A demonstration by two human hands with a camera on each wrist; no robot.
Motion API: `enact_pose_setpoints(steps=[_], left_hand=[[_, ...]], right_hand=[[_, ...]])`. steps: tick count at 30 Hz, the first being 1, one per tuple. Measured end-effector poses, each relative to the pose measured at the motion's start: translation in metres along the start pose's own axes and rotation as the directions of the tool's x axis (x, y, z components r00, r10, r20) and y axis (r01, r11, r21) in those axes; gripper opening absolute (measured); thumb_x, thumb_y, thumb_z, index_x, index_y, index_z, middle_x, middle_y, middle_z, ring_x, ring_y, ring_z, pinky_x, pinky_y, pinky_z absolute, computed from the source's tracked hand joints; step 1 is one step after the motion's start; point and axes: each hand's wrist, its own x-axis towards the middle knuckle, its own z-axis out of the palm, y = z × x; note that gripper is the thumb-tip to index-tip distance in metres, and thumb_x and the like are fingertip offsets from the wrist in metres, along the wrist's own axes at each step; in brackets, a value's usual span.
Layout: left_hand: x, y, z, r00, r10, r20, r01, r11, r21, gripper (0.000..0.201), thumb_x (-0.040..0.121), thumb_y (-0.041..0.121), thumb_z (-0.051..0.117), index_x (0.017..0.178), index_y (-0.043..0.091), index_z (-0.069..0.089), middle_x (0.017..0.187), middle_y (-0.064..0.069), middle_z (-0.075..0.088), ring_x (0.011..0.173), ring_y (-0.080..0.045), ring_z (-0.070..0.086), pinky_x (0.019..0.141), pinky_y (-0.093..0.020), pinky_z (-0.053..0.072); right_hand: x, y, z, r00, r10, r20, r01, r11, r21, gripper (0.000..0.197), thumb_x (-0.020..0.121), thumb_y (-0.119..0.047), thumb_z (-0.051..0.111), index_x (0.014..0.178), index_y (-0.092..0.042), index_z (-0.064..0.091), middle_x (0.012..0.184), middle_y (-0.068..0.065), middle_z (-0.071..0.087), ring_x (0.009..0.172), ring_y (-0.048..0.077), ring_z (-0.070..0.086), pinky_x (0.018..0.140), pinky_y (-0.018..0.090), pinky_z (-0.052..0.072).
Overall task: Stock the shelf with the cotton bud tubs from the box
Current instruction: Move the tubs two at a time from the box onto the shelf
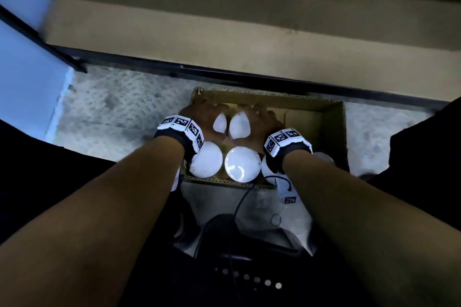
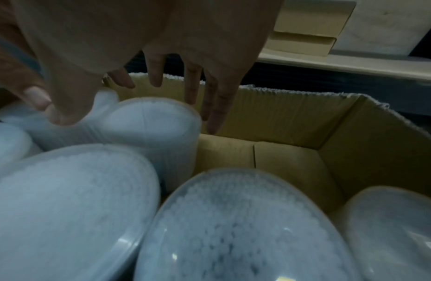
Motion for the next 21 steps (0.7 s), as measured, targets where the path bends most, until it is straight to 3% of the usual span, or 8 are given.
enact_pose_setpoints(steps=[3,11,17,21], left_hand=[[0.004,0.000,0.008,0.999,-0.040,0.026,0.039,0.999,0.037,0.093,0.064,0.073,0.069,0.143,0.038,0.034,0.152,0.004,0.030,0.133,-0.030,0.039,0.104,-0.042,0.042],[0.005,0.001,0.015,0.998,-0.045,-0.033,0.047,0.997,0.066,0.087,0.063,0.063,0.075,0.137,0.031,0.042,0.146,-0.001,0.036,0.131,-0.035,0.036,0.101,-0.044,0.043],[0.004,0.002,0.012,0.999,-0.037,-0.035,0.038,0.998,0.044,0.078,0.066,0.049,0.077,0.134,0.026,0.046,0.142,-0.005,0.040,0.128,-0.036,0.039,0.098,-0.046,0.045],[0.002,0.004,0.009,0.998,-0.041,-0.047,0.042,0.999,0.003,0.077,0.066,0.044,0.079,0.134,0.026,0.048,0.139,-0.004,0.042,0.124,-0.034,0.044,0.096,-0.044,0.046]], right_hand=[[0.001,-0.001,0.008,1.000,0.008,-0.019,-0.007,1.000,0.016,0.105,0.047,-0.093,0.046,0.139,-0.048,0.021,0.146,0.001,0.022,0.130,0.033,0.034,0.099,0.048,0.043],[0.008,0.000,0.014,1.000,0.006,-0.014,-0.006,1.000,0.016,0.104,0.048,-0.085,0.052,0.140,-0.043,0.025,0.145,0.003,0.021,0.126,0.034,0.034,0.096,0.049,0.045],[0.012,0.006,0.018,0.998,-0.038,-0.059,0.038,0.999,-0.012,0.086,0.065,-0.066,0.067,0.138,-0.040,0.031,0.141,0.003,0.025,0.120,0.035,0.039,0.091,0.048,0.048],[0.012,0.012,0.015,0.996,-0.052,-0.071,0.052,0.999,-0.003,0.079,0.068,-0.062,0.070,0.135,-0.043,0.032,0.142,0.002,0.026,0.121,0.034,0.040,0.092,0.046,0.048]])
